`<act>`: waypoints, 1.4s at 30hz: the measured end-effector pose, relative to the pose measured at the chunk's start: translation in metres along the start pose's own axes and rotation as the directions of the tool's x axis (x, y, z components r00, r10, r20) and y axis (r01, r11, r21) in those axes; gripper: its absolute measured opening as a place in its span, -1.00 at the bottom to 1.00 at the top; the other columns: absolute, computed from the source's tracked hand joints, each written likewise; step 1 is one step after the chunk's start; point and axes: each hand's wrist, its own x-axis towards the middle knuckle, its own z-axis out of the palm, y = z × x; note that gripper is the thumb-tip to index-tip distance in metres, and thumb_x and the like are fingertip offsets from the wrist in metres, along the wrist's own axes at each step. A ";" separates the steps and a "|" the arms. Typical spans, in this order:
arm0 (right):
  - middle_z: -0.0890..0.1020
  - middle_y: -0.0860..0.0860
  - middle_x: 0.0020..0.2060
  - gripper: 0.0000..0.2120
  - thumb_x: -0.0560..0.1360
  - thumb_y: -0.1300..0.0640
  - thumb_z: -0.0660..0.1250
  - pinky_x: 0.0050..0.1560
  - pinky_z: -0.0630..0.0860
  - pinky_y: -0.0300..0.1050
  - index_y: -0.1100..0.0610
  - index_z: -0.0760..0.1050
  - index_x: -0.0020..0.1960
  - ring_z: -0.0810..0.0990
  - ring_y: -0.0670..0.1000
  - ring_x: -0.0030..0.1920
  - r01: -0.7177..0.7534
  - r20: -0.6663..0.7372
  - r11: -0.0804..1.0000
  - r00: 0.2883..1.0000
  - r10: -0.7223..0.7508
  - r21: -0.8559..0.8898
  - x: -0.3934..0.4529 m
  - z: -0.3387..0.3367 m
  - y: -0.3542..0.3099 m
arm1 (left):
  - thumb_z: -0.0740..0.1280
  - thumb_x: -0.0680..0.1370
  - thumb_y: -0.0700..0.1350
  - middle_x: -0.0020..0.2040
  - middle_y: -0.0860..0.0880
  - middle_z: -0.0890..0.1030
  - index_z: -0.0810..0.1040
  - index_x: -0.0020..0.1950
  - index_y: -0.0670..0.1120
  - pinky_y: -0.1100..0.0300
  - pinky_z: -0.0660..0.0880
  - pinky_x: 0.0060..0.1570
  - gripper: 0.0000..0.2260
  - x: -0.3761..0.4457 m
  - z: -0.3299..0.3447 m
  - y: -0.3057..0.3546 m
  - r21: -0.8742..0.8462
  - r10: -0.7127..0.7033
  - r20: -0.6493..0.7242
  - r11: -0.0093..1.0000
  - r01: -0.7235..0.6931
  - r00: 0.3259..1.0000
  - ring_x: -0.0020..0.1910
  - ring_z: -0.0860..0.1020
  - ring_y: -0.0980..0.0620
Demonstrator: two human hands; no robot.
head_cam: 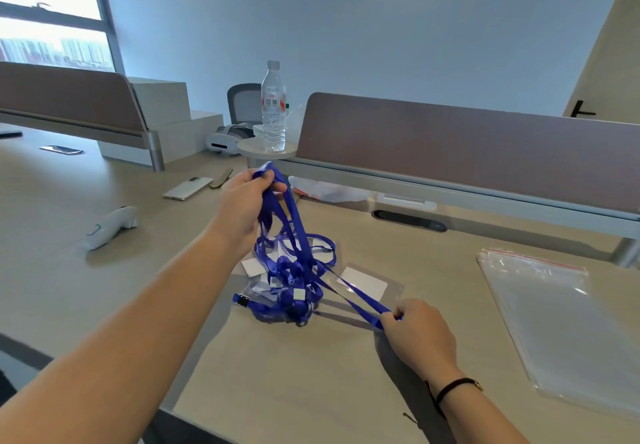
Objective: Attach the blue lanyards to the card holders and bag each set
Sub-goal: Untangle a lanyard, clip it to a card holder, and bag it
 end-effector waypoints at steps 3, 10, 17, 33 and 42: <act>0.60 -0.11 -0.36 -0.76 0.51 -0.02 0.28 -0.38 0.48 -0.14 0.02 0.55 -0.29 0.59 -0.06 -0.33 -0.040 -0.028 0.999 0.999 0.040 0.007 0.000 -0.001 0.003 | 0.21 0.69 -0.18 -0.23 -0.03 0.67 0.51 0.05 -0.10 0.24 0.56 -0.29 -0.90 0.008 -0.014 -0.002 -0.003 0.053 -0.069 0.999 -0.053 0.996 -0.40 0.58 0.12; 0.60 -0.05 -0.39 -0.76 0.50 0.00 0.27 -0.34 0.53 -0.11 0.05 0.55 -0.29 0.58 0.00 -0.34 -0.154 -0.071 0.988 0.986 0.154 0.001 0.003 -0.009 0.013 | 0.26 0.67 -0.20 0.02 -0.10 0.72 0.52 -0.01 -0.03 0.23 0.42 -0.24 -0.88 0.020 -0.049 -0.006 0.012 0.129 -0.247 0.991 -0.130 0.960 -0.28 0.46 0.05; 0.38 0.04 -0.53 -0.67 0.49 0.13 0.30 -0.37 0.24 -0.10 0.12 0.40 -0.44 0.35 0.04 -0.45 -0.117 0.001 0.906 0.992 0.128 0.407 0.006 -0.025 0.001 | 0.33 0.62 -0.24 -0.12 -0.08 0.67 0.55 0.07 -0.06 0.26 0.50 -0.35 -0.90 0.010 -0.061 -0.017 0.351 0.170 -0.116 0.929 -0.120 0.979 -0.46 0.48 0.14; 0.55 0.09 -0.48 -0.63 0.55 0.02 0.36 -0.32 0.40 -0.12 0.26 0.57 -0.31 0.44 0.00 -0.41 0.040 -0.015 0.877 0.999 -0.037 0.479 0.014 -0.022 -0.061 | 0.26 0.64 -0.29 -0.13 -0.07 0.72 0.59 0.03 -0.07 -0.07 0.68 -0.03 -0.84 -0.031 0.016 0.077 -0.282 0.048 0.098 0.959 -0.019 0.994 -0.13 0.71 -0.06; 0.54 -0.11 -0.51 -0.72 0.62 0.03 0.30 -0.37 0.40 -0.25 0.19 0.61 -0.14 0.47 -0.17 -0.48 0.325 -0.261 0.687 0.944 -0.200 0.650 -0.008 -0.108 -0.113 | 0.24 0.59 -0.40 -0.01 -0.13 0.65 0.56 0.05 -0.11 -0.01 0.59 0.13 -0.78 -0.004 -0.007 0.004 0.254 -0.097 0.033 0.963 0.086 0.995 -0.01 0.61 -0.04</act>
